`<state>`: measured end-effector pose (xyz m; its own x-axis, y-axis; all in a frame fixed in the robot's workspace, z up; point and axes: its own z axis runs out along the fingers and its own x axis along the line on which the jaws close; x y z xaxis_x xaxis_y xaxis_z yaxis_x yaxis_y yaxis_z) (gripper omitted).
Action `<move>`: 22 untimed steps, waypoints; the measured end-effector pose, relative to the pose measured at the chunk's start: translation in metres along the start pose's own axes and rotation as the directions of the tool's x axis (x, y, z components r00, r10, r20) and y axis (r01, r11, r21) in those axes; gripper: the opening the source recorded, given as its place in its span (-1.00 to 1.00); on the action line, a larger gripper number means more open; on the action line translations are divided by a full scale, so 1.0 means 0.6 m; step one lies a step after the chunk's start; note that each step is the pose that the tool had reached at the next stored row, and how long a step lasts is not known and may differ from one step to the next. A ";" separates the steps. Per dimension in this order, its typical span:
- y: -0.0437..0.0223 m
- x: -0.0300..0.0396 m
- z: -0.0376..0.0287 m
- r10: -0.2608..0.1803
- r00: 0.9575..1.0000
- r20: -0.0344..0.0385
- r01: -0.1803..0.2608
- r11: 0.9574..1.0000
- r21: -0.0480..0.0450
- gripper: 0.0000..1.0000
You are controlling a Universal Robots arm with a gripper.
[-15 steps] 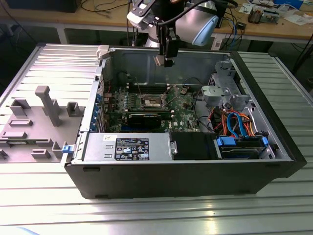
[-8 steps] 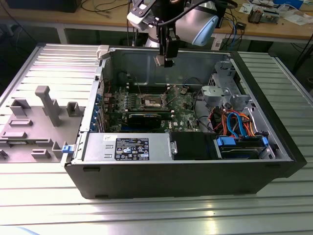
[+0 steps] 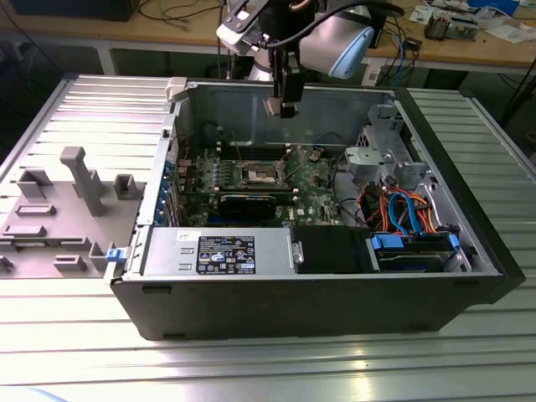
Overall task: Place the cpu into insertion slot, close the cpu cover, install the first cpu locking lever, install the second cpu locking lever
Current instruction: 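Place the cpu into insertion slot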
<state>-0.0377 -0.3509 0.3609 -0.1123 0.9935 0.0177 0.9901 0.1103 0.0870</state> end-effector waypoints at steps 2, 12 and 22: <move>0.000 0.000 0.000 0.018 1.000 0.001 -0.018 1.000 0.000 0.08; 0.000 0.000 0.000 0.019 1.000 0.002 -0.019 1.000 0.000 0.08; 0.000 0.000 0.001 0.064 0.998 0.005 -0.064 0.998 -0.001 0.08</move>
<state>-0.0377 -0.3509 0.3604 -0.0480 0.9987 0.0178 0.9951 0.0462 0.0871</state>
